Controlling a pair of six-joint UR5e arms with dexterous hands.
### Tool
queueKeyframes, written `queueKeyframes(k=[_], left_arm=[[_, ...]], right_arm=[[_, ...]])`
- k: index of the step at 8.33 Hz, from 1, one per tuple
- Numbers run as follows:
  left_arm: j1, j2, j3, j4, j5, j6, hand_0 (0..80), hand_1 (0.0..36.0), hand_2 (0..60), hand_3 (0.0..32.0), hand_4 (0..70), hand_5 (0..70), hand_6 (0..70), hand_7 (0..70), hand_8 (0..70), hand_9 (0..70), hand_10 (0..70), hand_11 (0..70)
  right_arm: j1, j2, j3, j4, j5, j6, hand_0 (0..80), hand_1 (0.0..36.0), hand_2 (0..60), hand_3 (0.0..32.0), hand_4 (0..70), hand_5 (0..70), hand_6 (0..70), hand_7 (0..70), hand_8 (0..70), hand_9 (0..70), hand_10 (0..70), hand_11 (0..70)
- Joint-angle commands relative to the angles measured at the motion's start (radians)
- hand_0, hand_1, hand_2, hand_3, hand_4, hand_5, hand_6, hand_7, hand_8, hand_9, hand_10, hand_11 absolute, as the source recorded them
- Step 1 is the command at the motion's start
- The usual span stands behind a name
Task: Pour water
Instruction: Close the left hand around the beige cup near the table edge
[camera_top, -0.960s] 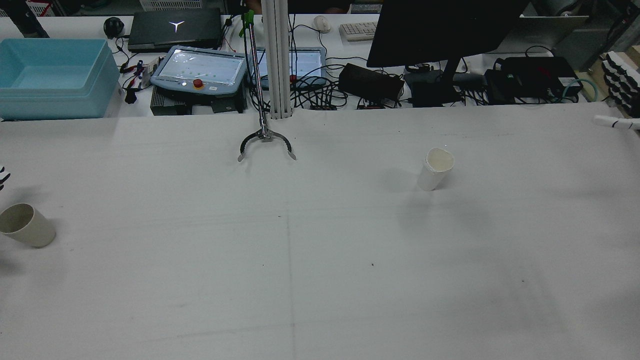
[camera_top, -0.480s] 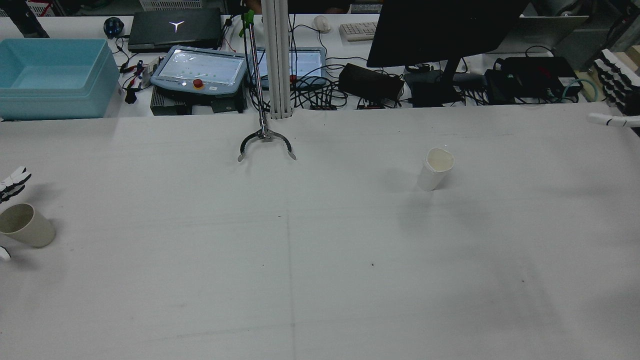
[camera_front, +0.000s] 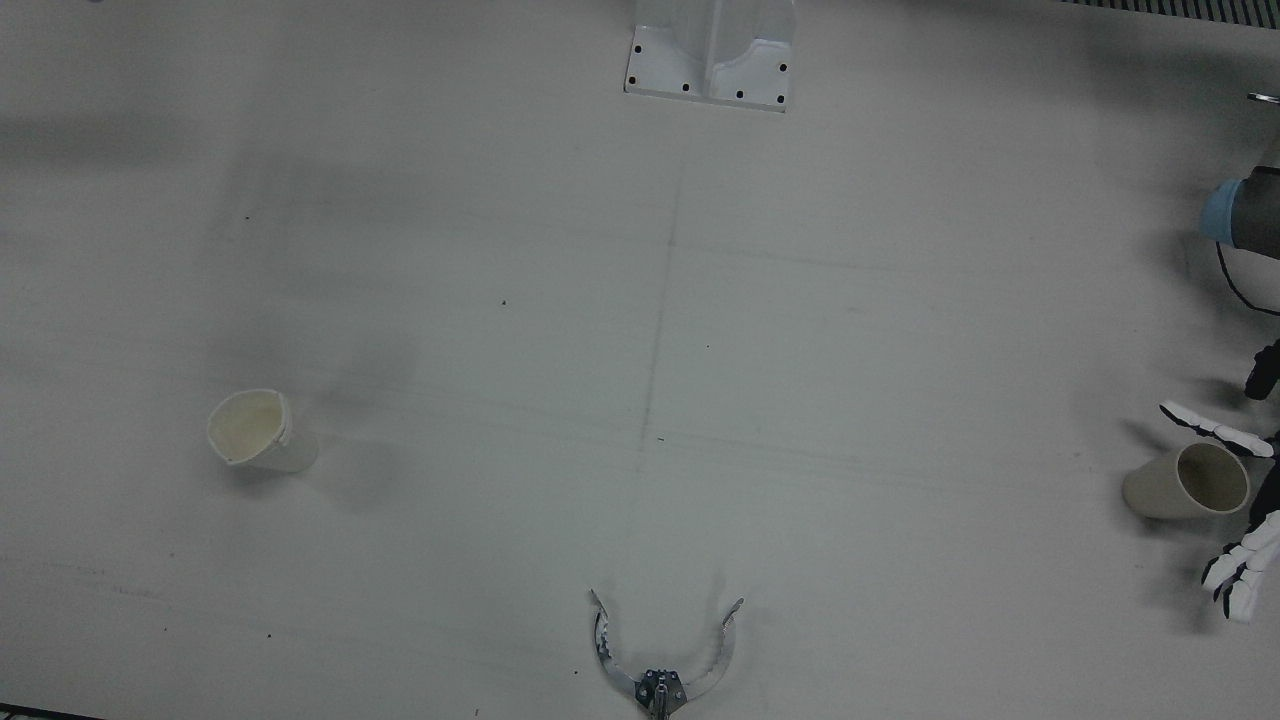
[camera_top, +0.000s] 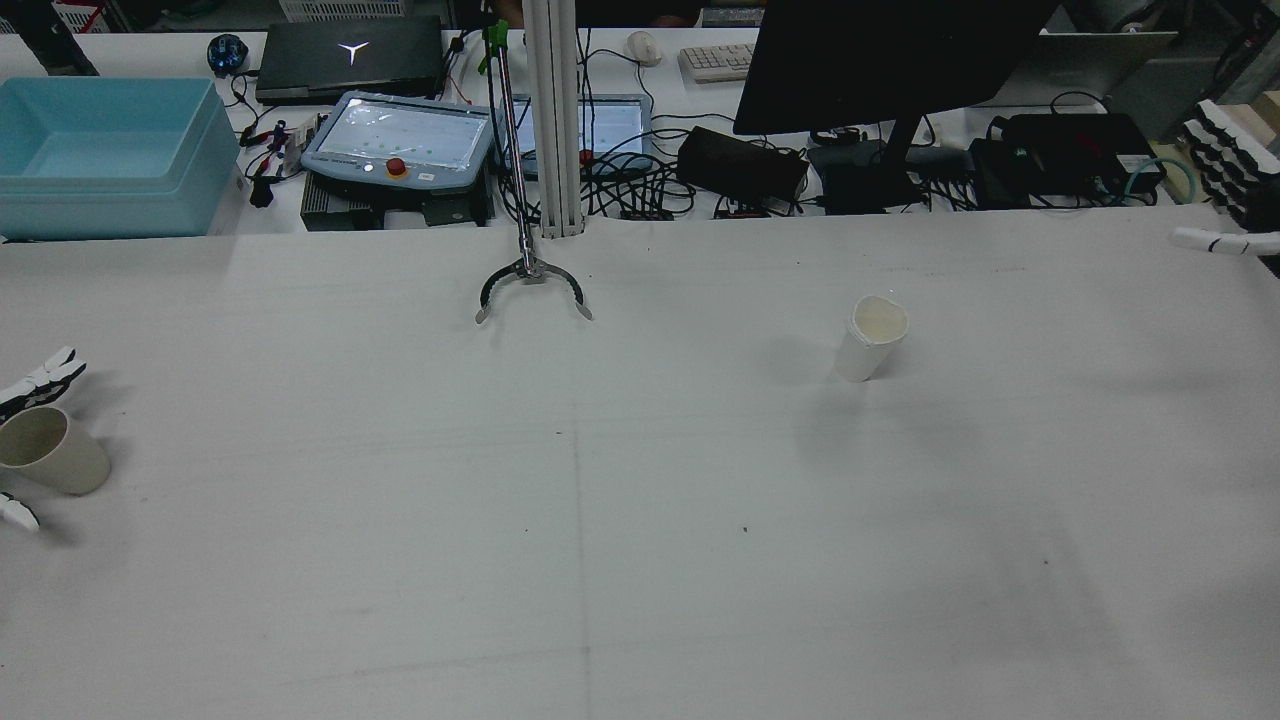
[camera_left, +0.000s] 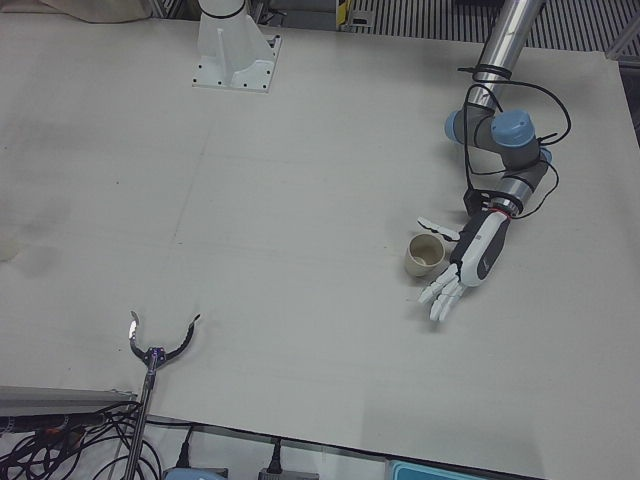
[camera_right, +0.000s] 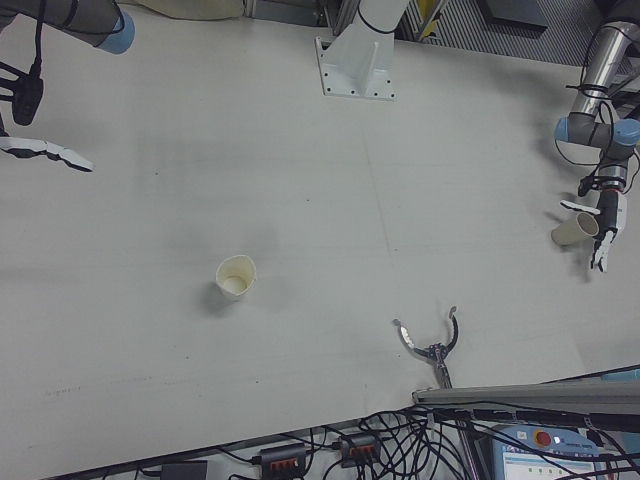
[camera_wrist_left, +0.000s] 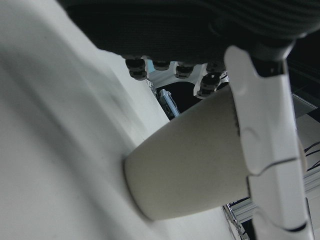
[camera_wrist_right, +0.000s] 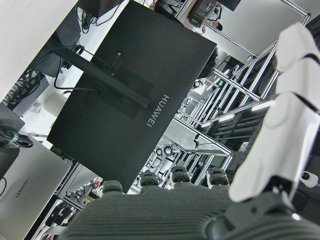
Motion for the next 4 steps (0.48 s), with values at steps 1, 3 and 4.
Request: queueKeyframes(k=[1,3,4], left_arm=[[0.021,-0.002,0.004,0.000,-0.001,-0.004,64.7,11.0,0.0,0.0,23.7,0.0,3.8,1.5,0.0,0.0,4.7,9.1],[0.032,-0.002,0.002,0.001,-0.001,-0.005,80.0,19.3,0.0,0.0,28.7,0.0,5.5,2.9,0.1,0.0,5.7,11.5],[0.032,-0.002,0.001,0.001,-0.001,-0.008,80.0,20.6,0.0,0.0,30.4,0.0,6.1,3.5,0.2,0.0,6.0,12.0]], right_arm=[[-0.002,-0.001,-0.002,0.001,-0.002,0.000,45.9,14.0,15.8,12.8,0.0,4.9,6.5,4.5,4.6,3.3,0.0,0.0],[-0.003,-0.001,-0.003,0.001,-0.002,0.000,45.8,13.5,15.4,12.2,0.0,4.8,6.3,3.7,4.8,3.5,0.0,0.0],[-0.003,-0.001,-0.005,0.001,-0.002,0.000,45.6,13.3,15.0,12.0,0.0,4.7,6.2,3.5,4.7,3.4,0.0,0.0]])
